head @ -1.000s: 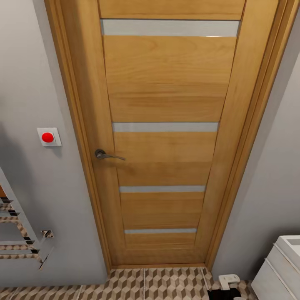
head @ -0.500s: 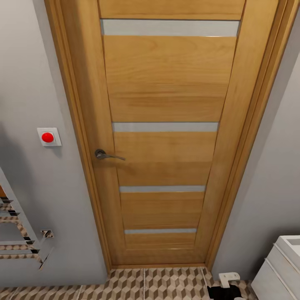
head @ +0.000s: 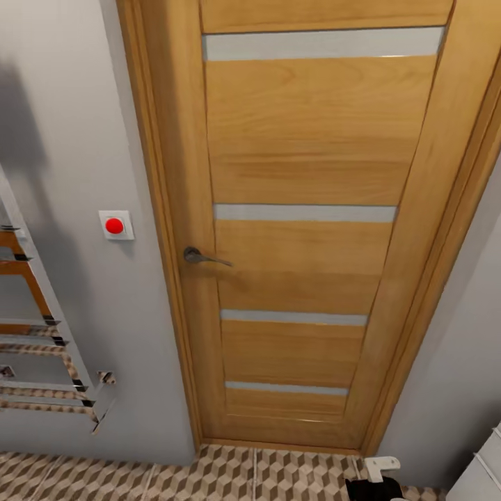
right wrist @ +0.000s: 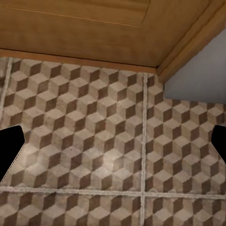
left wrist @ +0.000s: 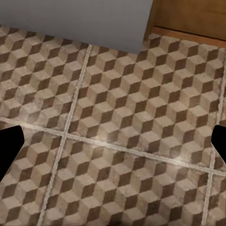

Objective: Take the four mousetraps from the cabinet in the bathroom and place them on the bathroom floor. Make sure all four end up on the same floor surface, and ensure that at least two of them are either under or directly next to the same bathroom sink.

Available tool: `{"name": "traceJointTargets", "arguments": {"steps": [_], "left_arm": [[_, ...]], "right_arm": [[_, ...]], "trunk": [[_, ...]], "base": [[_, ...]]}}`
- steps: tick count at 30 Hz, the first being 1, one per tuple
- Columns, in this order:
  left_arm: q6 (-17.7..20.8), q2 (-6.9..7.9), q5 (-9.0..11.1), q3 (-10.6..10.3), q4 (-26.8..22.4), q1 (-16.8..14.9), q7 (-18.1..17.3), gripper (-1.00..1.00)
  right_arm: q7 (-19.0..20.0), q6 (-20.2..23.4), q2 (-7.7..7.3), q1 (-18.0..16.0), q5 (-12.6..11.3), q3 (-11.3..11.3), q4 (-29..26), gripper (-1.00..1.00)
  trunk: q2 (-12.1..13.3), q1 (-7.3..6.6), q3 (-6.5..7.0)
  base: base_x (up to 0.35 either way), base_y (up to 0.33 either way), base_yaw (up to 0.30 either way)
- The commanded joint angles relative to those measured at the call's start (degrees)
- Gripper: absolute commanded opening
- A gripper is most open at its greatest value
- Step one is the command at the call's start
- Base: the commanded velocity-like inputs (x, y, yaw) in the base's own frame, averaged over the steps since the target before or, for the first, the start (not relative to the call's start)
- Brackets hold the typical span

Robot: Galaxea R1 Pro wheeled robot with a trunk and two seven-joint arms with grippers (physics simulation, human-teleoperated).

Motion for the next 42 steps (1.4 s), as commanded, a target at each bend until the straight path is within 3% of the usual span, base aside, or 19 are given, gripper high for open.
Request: {"name": "traceJointTargets", "arguments": {"steps": [1,33,42], "left_arm": [[0.31,-0.06,-0.03,0.04,-0.05,-0.03,0.06,1.00],[0.28,-0.18,0.03,0.58,0.01,-0.03,0.16,1.00],[0.28,-0.11,-0.03,0.61,0.01,-0.02,0.22,1.00]], "right_arm": [[-0.02,0.29,0.00,0.03,0.20,0.04,-0.07,1.00],[-0.02,0.27,0.00,0.05,0.20,-0.04,0.22,1.00],[-0.02,0.26,0.00,0.05,0.20,-0.04,0.22,1.00]], "trunk": [[-0.03,0.00,-0.06],[-0.03,0.00,-0.06],[3.58,-1.98,1.55]], "base": [[0.000,0.000,0.296],[0.000,0.000,0.300],[0.000,0.000,0.300]]}}
